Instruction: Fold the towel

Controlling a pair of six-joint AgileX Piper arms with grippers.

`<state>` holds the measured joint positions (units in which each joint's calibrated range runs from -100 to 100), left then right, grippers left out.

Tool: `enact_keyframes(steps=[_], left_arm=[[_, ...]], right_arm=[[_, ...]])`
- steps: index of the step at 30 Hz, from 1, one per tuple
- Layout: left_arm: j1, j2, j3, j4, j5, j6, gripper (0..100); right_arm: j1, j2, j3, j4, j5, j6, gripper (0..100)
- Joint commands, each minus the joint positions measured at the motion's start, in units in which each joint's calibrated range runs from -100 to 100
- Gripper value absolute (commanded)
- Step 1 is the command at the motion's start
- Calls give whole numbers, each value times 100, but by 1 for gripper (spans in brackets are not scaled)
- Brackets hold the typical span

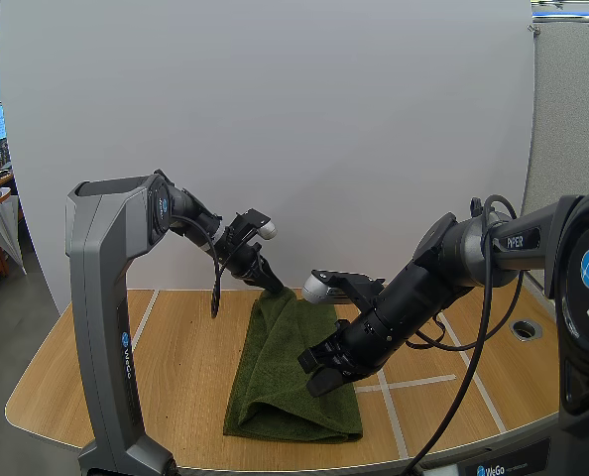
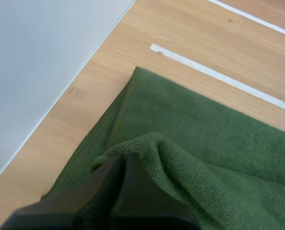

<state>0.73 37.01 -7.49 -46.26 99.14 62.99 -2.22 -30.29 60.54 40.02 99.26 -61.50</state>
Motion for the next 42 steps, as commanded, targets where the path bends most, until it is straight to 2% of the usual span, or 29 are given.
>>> enact_keyframes(steps=[1, 9, 10, 12, 14, 16, 18, 21, 28, 33, 42], left_arm=[[145, 30, -29, -33, 86, -38, 0], [151, 18, -29, -250, 86, -106, 0], [151, -10, -29, -279, 86, -130, 3], [151, -64, -29, -317, 86, -201, 15], [151, -128, -29, -317, 86, -223, 34], [160, -204, -41, -317, 86, -232, 57], [160, -268, -41, -317, 86, -232, 75], [160, -371, -41, -317, 86, -323, 85], [160, -1106, -27, -157, 86, -830, 85], [160, -1345, 265, 380, 86, -1209, 85], [153, -1345, 1516, 436, 86, -1147, 85]], right_arm=[[22, -83, 25, 45, 74, 0, 0], [22, -83, 25, 43, 74, -31, 0], [22, -83, 25, 31, 74, -31, 0], [22, -83, 25, 31, 74, -31, 0], [22, -83, 25, 31, 74, -31, 0], [22, -83, 25, 31, 74, -82, 0], [22, -83, 25, 31, 74, -145, 0], [22, -83, 25, 31, 74, -231, 0], [22, -83, 25, -302, 10, -374, 0], [22, -83, 25, -632, -1332, -374, 0], [22, 432, 25, -306, -2240, -791, 0]])
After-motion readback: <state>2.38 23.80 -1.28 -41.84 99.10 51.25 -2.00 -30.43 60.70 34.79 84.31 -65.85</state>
